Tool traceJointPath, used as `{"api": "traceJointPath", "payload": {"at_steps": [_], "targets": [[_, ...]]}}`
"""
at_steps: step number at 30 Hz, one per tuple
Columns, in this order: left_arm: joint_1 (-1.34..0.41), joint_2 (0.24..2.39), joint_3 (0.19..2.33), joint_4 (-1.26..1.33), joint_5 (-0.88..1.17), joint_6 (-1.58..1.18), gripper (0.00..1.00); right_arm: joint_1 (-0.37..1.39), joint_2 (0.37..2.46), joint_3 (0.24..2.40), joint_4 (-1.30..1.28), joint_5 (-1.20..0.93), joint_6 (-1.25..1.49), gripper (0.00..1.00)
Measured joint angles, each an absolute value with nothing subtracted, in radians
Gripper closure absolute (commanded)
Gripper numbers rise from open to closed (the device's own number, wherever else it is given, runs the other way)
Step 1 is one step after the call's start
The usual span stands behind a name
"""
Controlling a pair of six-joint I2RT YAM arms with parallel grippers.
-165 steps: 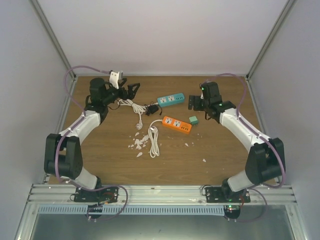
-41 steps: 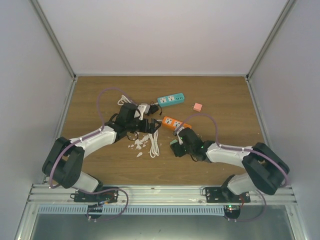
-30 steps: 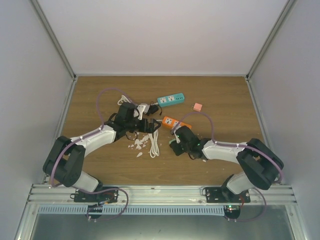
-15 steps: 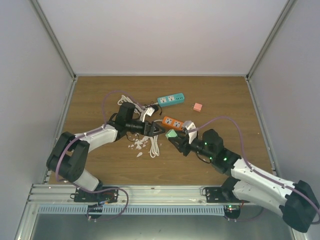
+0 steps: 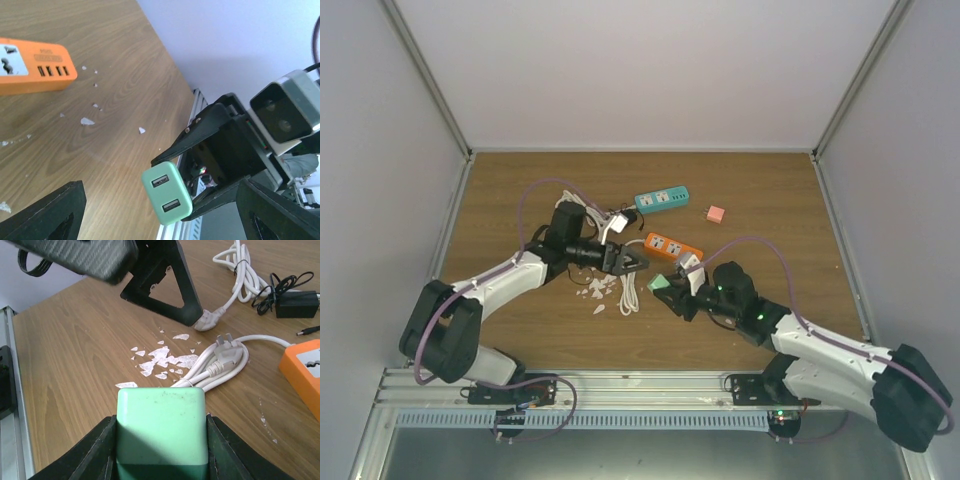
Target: Insert the plug
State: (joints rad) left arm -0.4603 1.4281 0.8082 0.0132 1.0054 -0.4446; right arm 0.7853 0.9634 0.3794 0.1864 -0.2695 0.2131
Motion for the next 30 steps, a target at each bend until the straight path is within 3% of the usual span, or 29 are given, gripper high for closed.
{"api": "traceJointPath", "payload": {"at_steps": [10,20,30], "targets": [[-0.517,1.477,0.830,-0.099,0.928,-0.407,0.19,0.785,0.988,0.379,0.188,-0.268,0.207,0.88],[-0.529,1.505,0.853,-0.110,0.948,-0.403,0.31,0.813,1.012,0.381,0.189,-0.251,0.194,0.88],[-0.547,1.535,0.853,-0.163,0.989,-0.408,0.36,0.831,1.028,0.382,0.188,-0.229,0.189,0.88]]}}
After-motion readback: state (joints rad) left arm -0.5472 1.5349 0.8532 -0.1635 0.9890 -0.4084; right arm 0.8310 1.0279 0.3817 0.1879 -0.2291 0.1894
